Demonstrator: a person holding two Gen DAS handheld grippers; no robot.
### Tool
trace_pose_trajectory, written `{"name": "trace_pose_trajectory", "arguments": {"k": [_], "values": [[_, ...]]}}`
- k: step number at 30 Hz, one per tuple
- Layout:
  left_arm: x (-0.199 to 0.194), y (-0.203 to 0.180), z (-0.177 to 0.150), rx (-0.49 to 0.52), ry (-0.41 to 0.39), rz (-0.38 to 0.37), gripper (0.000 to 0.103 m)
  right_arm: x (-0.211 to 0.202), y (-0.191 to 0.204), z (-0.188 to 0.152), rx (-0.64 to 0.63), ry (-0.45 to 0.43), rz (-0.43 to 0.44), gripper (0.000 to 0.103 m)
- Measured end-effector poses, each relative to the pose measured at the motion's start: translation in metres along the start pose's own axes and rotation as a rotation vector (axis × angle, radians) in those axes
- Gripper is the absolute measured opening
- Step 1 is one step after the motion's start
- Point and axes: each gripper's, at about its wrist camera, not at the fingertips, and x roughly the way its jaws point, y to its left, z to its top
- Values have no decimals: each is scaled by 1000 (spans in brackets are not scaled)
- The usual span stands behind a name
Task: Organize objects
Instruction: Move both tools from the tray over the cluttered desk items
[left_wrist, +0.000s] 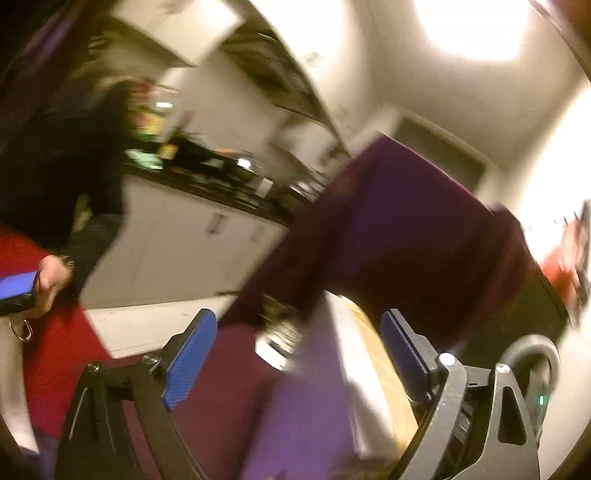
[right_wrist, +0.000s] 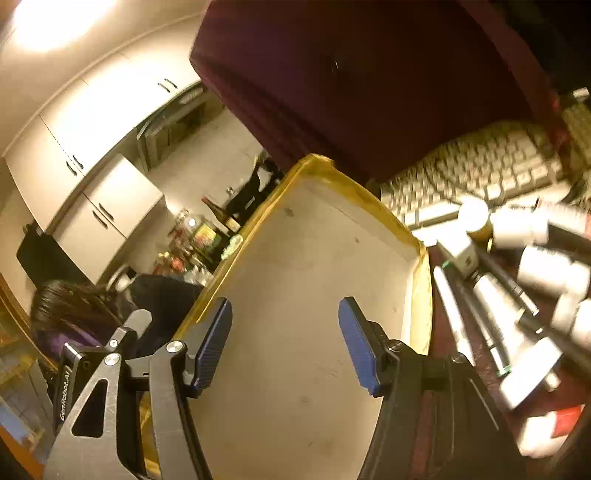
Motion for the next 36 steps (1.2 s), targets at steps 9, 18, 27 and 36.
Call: {"name": "trace_pose_trajectory", "arguments": {"k": [9, 18, 27, 36], "values": [[32, 71, -19, -113, 77, 122, 91, 37, -36, -17, -124, 87, -269, 59], [12, 106, -31, -145, 106, 198, 91, 41, -6, -32, -446, 126, -536, 59], [-14, 52, -27, 98, 31, 272, 91, 52, -2, -28, -402, 133, -680, 59], [39, 88, -60, 169, 227, 362, 91, 25, 13, -47, -370, 94, -404, 59]]}}
